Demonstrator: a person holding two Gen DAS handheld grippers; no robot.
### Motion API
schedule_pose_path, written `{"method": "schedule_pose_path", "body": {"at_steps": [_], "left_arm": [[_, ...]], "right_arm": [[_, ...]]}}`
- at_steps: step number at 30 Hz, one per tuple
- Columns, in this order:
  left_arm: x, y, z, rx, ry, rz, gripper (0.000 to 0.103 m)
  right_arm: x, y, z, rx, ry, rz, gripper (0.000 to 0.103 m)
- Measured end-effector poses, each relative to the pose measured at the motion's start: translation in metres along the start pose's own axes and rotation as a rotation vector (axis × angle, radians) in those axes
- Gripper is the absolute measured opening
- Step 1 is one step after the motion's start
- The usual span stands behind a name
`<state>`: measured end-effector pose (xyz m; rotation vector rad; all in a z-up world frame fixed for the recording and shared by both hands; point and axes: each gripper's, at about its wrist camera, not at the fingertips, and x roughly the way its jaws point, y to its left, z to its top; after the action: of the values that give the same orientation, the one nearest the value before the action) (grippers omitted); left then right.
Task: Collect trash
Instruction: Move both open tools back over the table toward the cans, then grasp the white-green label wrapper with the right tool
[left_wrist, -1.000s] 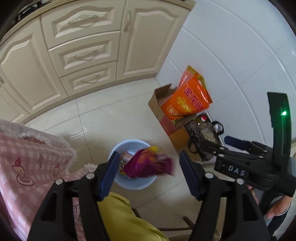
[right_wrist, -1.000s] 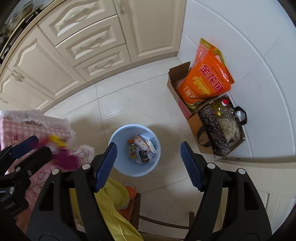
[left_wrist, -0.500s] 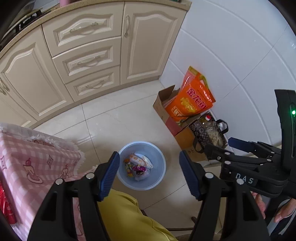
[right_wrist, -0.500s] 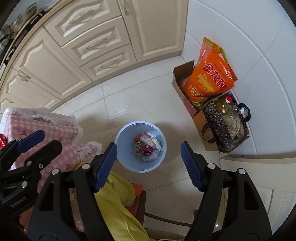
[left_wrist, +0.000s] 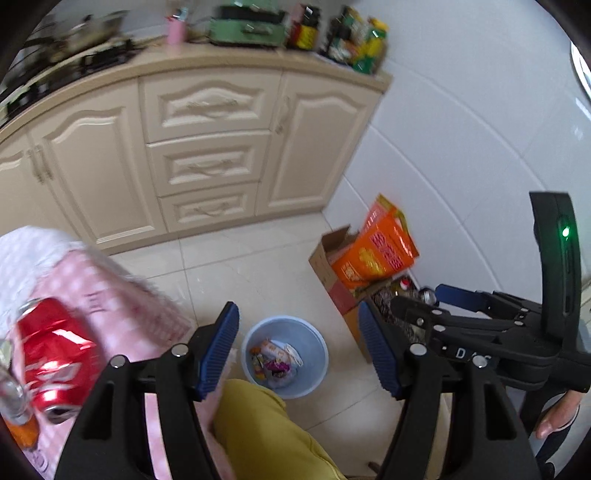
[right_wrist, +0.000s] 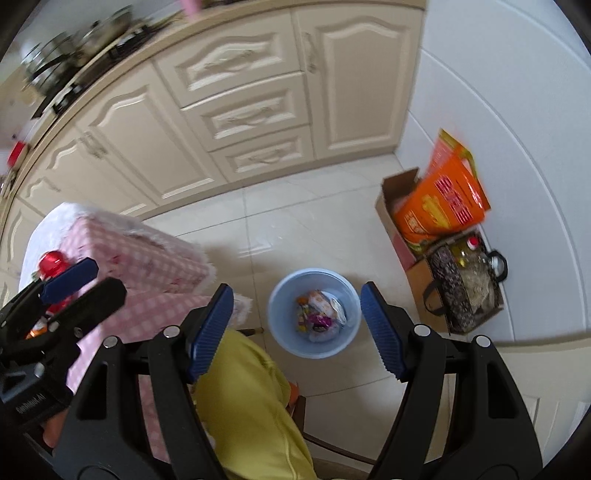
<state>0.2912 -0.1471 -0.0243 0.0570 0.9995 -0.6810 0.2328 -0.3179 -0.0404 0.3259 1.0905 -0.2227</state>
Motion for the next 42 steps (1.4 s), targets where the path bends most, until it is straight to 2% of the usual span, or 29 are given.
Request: {"method": "schedule_pose_path", "body": {"at_steps": [5, 9, 14, 17, 20, 22, 24, 27, 30, 38, 42], "left_arm": [[-0.044, 0.054, -0.006, -0.094, -0.083, 0.045, 0.071], [-0.081, 0.107, -0.015, -0.193, -0.134, 0.094, 0.071], [-0.12, 0.18, -0.036, -0.314, -0.183, 0.172, 0.071], [-0.139, 0.229, -0.054, -0.415, -0.186, 0.222, 0.071], [-0.148, 0.273, -0.072, -0.527, -0.148, 0.268, 0.071], [-0.153, 0.293, -0.084, -0.576, -0.154, 0.256, 0.071], [-0.156, 0.307, -0.093, -0.601, -0.154, 0.255, 0.071], [-0.156, 0.326, -0.104, -0.635, -0.136, 0.298, 0.071], [-0.154, 0.341, -0.11, -0.666, -0.131, 0.273, 0.071], [-0.139, 0.359, -0.116, -0.696, -0.098, 0.266, 0.071], [-0.143, 0.362, -0.118, -0.696, -0.112, 0.265, 0.071]], "right_arm": [[-0.012, 0.052, 0.004, -0.08, -0.006, 0.053, 0.071], [-0.019, 0.104, 0.008, -0.16, -0.024, 0.084, 0.071], [-0.018, 0.17, 0.009, -0.25, -0.003, 0.127, 0.071], [-0.018, 0.211, 0.006, -0.319, 0.002, 0.137, 0.071], [-0.016, 0.248, 0.003, -0.378, 0.012, 0.152, 0.071], [-0.012, 0.275, 0.001, -0.416, 0.021, 0.157, 0.071], [-0.006, 0.302, 0.0, -0.461, 0.027, 0.151, 0.071], [0.008, 0.334, -0.001, -0.509, 0.052, 0.145, 0.071], [0.022, 0.365, -0.003, -0.562, 0.067, 0.13, 0.071], [0.06, 0.422, -0.011, -0.647, 0.115, 0.089, 0.071], [0.075, 0.439, -0.012, -0.655, 0.16, 0.123, 0.071]]}}
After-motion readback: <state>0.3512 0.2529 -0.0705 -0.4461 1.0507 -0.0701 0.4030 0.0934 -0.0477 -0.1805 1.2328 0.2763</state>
